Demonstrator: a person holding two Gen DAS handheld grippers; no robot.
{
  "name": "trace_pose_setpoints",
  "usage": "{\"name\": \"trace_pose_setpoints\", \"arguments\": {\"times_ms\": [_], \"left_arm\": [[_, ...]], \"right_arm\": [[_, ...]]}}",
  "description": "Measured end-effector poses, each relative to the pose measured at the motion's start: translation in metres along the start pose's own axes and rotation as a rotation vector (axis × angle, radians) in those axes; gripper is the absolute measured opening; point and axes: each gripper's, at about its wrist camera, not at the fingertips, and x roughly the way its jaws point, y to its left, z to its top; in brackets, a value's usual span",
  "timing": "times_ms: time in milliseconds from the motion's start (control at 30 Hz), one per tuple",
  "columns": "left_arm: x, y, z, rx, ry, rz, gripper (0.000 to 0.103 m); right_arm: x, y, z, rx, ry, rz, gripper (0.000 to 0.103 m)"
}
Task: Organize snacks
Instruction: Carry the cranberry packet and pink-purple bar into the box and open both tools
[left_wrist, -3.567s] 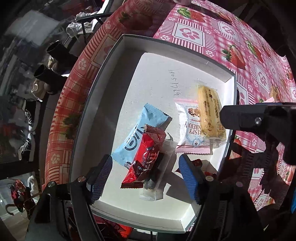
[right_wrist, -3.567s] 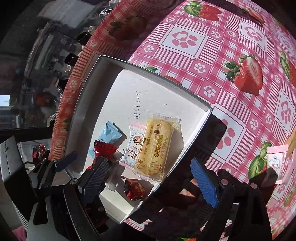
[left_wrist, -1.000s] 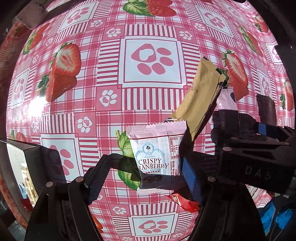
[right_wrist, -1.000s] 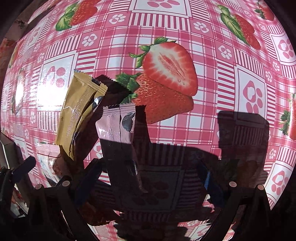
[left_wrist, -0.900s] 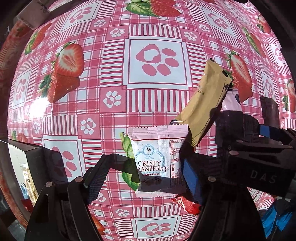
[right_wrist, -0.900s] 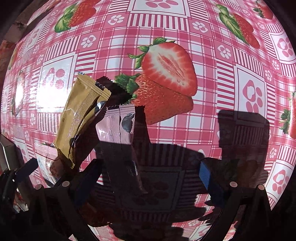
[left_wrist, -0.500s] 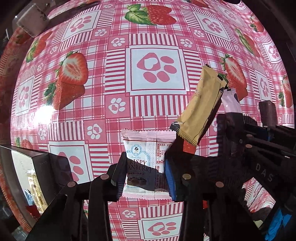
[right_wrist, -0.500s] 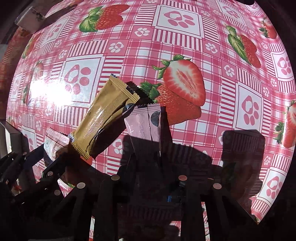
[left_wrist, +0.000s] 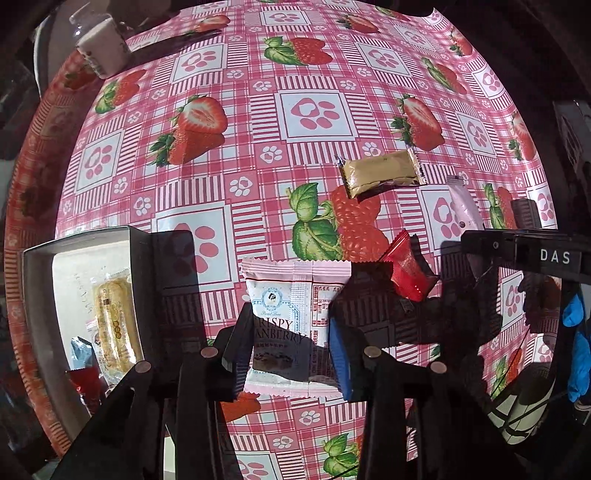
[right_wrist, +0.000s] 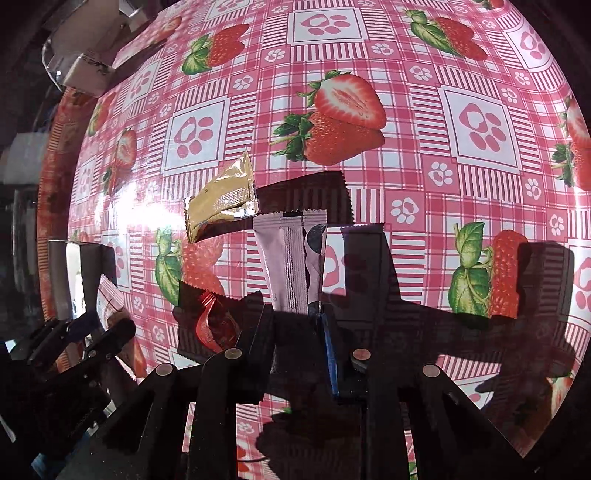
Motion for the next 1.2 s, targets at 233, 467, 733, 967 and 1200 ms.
{"name": "trace_pose_setpoints", "arguments": {"times_ms": [233,467,733,967,1200], "left_arm": [[-0.014,0.037,-0.038,-0.033,-0.01,0.025,0.041],[-0.017,0.065,-0.05,-0.103,-0.027,0.066,0.041],[-0.024,0.111,-0.069,-0.221,-0.051,0.089,0.041],[-0.026,0.15,-0.084,-0.303,-0.057,0.109,0.041],[-0.024,0.177,-0.096,-0.349,-0.055,0.127,0.041]], "right_arm": [[-0.012,0.016,-0.041,0.002,-0.003,0.034,0.025],[-0.023,0.049,-0.046,-0.05,-0.002,0.069,0.025],[-0.021,0.133,-0.039,-0.222,0.006,0.097,0.025],[-0.013,0.21,-0.033,-0.366,0.022,0.112,0.025],[-0.002,0.265,-0.034,-0.457,0.041,0.109,0.025]]}}
